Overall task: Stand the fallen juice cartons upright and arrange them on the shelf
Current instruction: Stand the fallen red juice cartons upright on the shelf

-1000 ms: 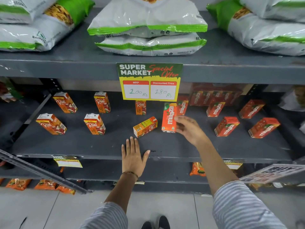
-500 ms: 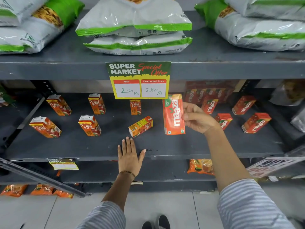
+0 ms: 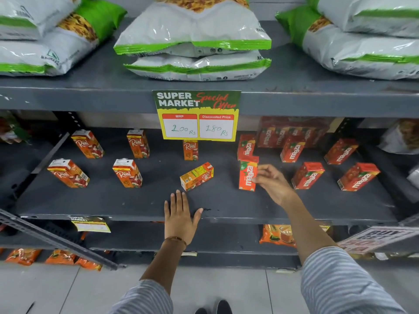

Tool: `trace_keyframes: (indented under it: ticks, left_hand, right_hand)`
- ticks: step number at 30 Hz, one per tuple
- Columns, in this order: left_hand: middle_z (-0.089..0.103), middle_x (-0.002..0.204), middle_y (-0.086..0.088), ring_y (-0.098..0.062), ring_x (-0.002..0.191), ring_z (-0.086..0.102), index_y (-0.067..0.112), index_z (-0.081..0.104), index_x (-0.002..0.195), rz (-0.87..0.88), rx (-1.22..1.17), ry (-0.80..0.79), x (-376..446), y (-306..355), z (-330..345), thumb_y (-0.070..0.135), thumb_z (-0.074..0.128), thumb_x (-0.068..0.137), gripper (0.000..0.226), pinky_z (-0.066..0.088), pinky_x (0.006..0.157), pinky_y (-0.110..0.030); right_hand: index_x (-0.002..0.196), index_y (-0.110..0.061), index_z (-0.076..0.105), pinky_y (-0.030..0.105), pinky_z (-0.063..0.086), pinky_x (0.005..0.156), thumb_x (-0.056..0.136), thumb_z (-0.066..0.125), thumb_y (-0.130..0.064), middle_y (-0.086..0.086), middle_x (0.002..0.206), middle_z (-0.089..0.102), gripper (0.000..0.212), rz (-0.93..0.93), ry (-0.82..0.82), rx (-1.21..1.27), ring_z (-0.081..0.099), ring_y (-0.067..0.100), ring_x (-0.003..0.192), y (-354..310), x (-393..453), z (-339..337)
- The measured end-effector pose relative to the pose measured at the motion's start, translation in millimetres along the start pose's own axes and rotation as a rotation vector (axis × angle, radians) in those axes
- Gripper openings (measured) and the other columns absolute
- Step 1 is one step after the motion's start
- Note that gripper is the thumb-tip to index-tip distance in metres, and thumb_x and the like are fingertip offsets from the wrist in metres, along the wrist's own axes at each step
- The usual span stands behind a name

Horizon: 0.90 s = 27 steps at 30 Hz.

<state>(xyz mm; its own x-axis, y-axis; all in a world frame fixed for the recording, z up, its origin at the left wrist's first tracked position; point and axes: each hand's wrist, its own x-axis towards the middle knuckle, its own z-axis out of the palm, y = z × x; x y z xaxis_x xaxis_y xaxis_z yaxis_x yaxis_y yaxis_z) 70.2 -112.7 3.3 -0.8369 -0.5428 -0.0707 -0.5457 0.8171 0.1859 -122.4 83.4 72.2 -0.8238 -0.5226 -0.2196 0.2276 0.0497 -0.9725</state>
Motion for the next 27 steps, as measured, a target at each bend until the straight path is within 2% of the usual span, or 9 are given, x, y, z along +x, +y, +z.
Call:
trace_keyframes:
  ticks: [2, 6, 8, 10, 12, 16, 20, 24, 27]
  left_hand:
    - [0.007, 0.157, -0.013, -0.029, 0.144, 0.001, 0.007, 0.003, 0.144, -0.002, -0.007, -0.004, 1, 0, 1, 0.068, -0.038, 0.058, 0.114, -0.003, 0.116, -0.043]
    - [0.008, 0.156, -0.014, -0.03, 0.144, 0.002, 0.007, 0.005, 0.144, 0.003, -0.025, -0.002, 2, -1, 2, 0.07, -0.036, 0.06, 0.113, -0.004, 0.116, -0.043]
    - [0.009, 0.156, -0.014, -0.031, 0.144, 0.002, 0.007, 0.006, 0.144, 0.002, -0.04, -0.001, 2, -1, 3, 0.071, -0.034, 0.061, 0.113, -0.005, 0.115, -0.042]
    - [0.009, 0.156, -0.013, -0.03, 0.144, 0.002, 0.008, 0.006, 0.144, 0.0, -0.035, -0.002, 1, -1, 4, 0.071, -0.033, 0.061, 0.112, -0.007, 0.114, -0.041]
    - [0.009, 0.156, -0.013, -0.03, 0.144, 0.002, 0.008, 0.006, 0.145, -0.005, -0.024, 0.0, 2, -1, 4, 0.071, -0.033, 0.062, 0.111, -0.008, 0.113, -0.04]
    - [0.008, 0.157, -0.012, -0.03, 0.144, 0.001, 0.009, 0.003, 0.145, -0.014, -0.005, 0.003, 3, -1, 5, 0.071, -0.034, 0.061, 0.11, -0.007, 0.113, -0.041]
    - [0.009, 0.156, -0.013, -0.03, 0.144, 0.002, 0.009, 0.005, 0.145, -0.012, -0.021, 0.015, 4, -1, 6, 0.071, -0.032, 0.063, 0.109, -0.007, 0.113, -0.041]
    - [0.015, 0.155, -0.015, -0.031, 0.144, 0.007, 0.006, 0.011, 0.144, 0.0, -0.038, 0.033, 1, 1, 5, 0.069, -0.029, 0.067, 0.107, -0.003, 0.115, -0.043]
    - [0.015, 0.155, -0.016, -0.032, 0.143, 0.007, 0.004, 0.012, 0.144, 0.027, -0.049, 0.031, 0, -2, 3, 0.068, -0.03, 0.067, 0.107, 0.0, 0.116, -0.044]
  right_hand:
    - [0.088, -0.013, 0.057, 0.032, 0.05, 0.084, 0.076, 0.059, 0.016, 0.01, 0.093, 0.064, 0.031, -0.012, 0.054, -0.021, 0.062, 0.02, 0.085, 6, 3, -3]
    - [0.077, -0.015, 0.059, 0.024, 0.049, 0.068, 0.076, 0.058, 0.017, -0.005, 0.072, 0.069, 0.032, -0.038, 0.155, -0.025, 0.064, 0.008, 0.069, 12, 12, -8]
    - [0.085, -0.013, 0.06, 0.027, 0.05, 0.076, 0.075, 0.06, 0.016, 0.002, 0.084, 0.068, 0.031, -0.034, 0.141, -0.023, 0.064, 0.015, 0.082, 15, 15, -11]
    - [0.103, -0.008, 0.057, 0.032, 0.05, 0.086, 0.075, 0.061, 0.015, 0.007, 0.098, 0.065, 0.037, -0.022, 0.125, -0.021, 0.061, 0.021, 0.096, 19, 15, -14]
    - [0.117, -0.005, 0.053, 0.03, 0.052, 0.085, 0.076, 0.059, 0.017, 0.006, 0.1, 0.065, 0.047, -0.011, 0.12, 0.003, 0.062, 0.019, 0.096, 24, 14, -15]
    - [0.118, -0.004, 0.056, 0.018, 0.055, 0.075, 0.077, 0.058, 0.016, 0.003, 0.099, 0.068, 0.045, -0.003, 0.092, -0.011, 0.068, 0.007, 0.089, 28, 15, -14]
    - [0.122, 0.0, 0.054, 0.029, 0.05, 0.09, 0.075, 0.061, 0.015, 0.011, 0.111, 0.066, 0.05, 0.032, 0.121, -0.014, 0.062, 0.021, 0.104, 31, 14, -16]
    - [0.123, 0.004, 0.053, 0.034, 0.046, 0.094, 0.069, 0.06, 0.022, 0.011, 0.118, 0.06, 0.057, 0.07, 0.297, 0.014, 0.058, 0.022, 0.109, 42, 9, -14]
    - [0.114, 0.005, 0.06, 0.038, 0.045, 0.1, 0.071, 0.061, 0.02, 0.017, 0.115, 0.064, 0.045, 0.079, 0.53, -0.026, 0.059, 0.025, 0.106, 47, 3, -2]
